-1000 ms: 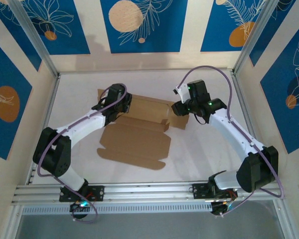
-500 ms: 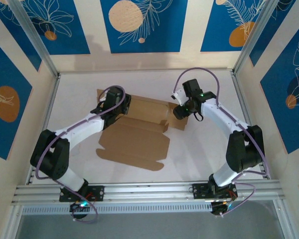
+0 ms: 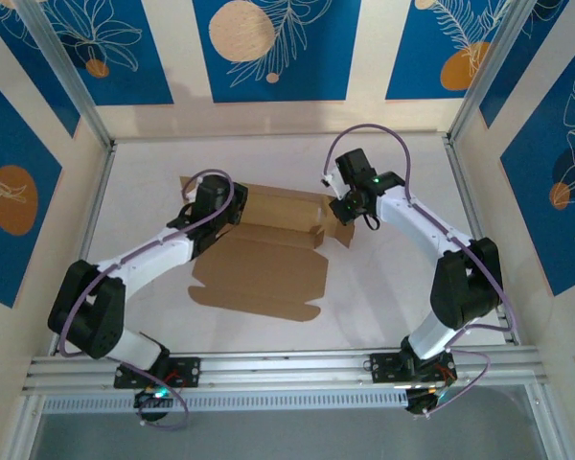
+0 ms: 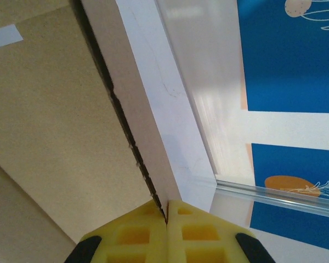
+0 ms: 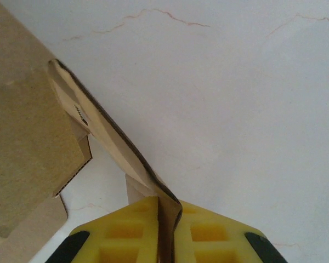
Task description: Fold the paper box
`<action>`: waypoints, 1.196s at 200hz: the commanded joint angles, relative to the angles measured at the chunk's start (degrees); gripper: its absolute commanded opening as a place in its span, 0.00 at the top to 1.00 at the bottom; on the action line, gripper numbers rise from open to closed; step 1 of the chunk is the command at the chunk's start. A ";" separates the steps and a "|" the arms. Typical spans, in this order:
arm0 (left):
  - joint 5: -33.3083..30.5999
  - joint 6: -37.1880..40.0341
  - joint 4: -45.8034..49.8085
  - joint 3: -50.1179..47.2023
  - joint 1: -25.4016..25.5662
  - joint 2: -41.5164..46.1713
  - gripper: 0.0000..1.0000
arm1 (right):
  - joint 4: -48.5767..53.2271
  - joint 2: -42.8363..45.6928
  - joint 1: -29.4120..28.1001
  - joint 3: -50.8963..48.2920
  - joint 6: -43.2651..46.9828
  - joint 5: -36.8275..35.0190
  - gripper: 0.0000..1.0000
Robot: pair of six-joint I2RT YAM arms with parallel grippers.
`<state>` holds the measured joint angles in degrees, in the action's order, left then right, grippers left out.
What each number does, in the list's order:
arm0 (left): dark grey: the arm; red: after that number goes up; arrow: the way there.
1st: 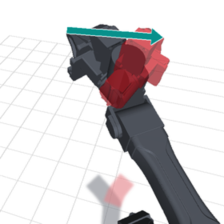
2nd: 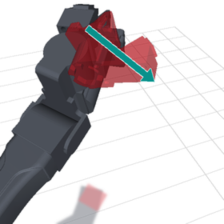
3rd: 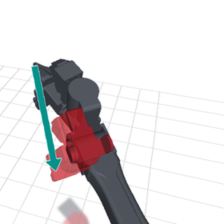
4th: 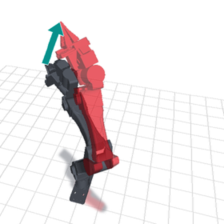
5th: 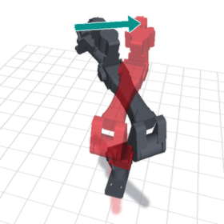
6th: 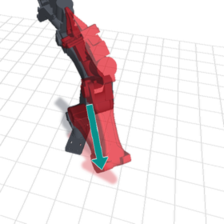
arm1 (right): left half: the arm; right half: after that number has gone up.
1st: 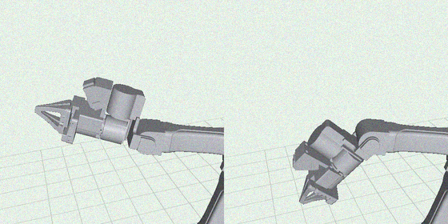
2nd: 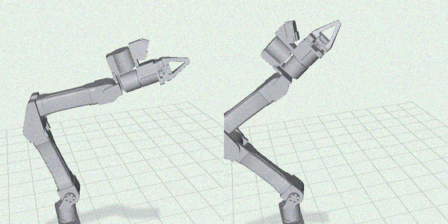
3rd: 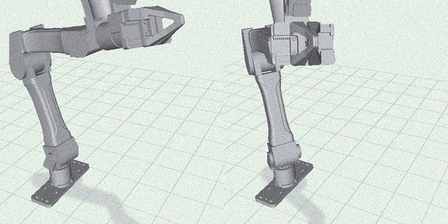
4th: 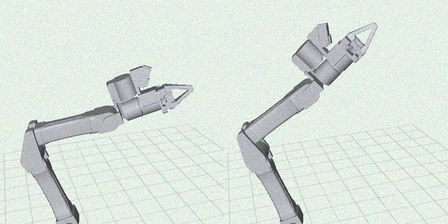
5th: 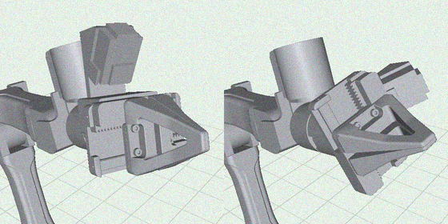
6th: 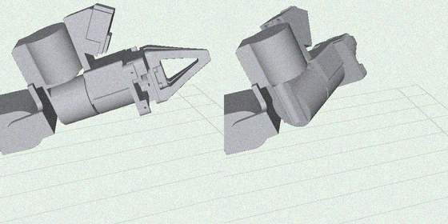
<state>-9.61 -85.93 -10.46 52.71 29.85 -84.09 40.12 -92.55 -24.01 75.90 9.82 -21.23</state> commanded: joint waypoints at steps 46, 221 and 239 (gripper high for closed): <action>-0.53 7.86 -1.16 -4.78 0.89 3.61 1.00 | -2.32 2.39 -2.24 -1.59 -12.31 -2.70 0.85; -2.79 18.69 -2.19 -9.73 2.46 8.41 1.00 | -4.02 6.65 -8.57 -8.34 -14.34 0.09 0.79; -2.76 18.73 -2.79 -10.03 2.47 8.64 1.00 | -4.99 7.57 -10.62 -9.22 -16.17 -2.08 0.77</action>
<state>-13.56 -70.30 -13.30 44.05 31.51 -76.64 37.63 -87.39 -32.01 68.10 -6.22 -18.96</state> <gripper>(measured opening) 0.045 0.223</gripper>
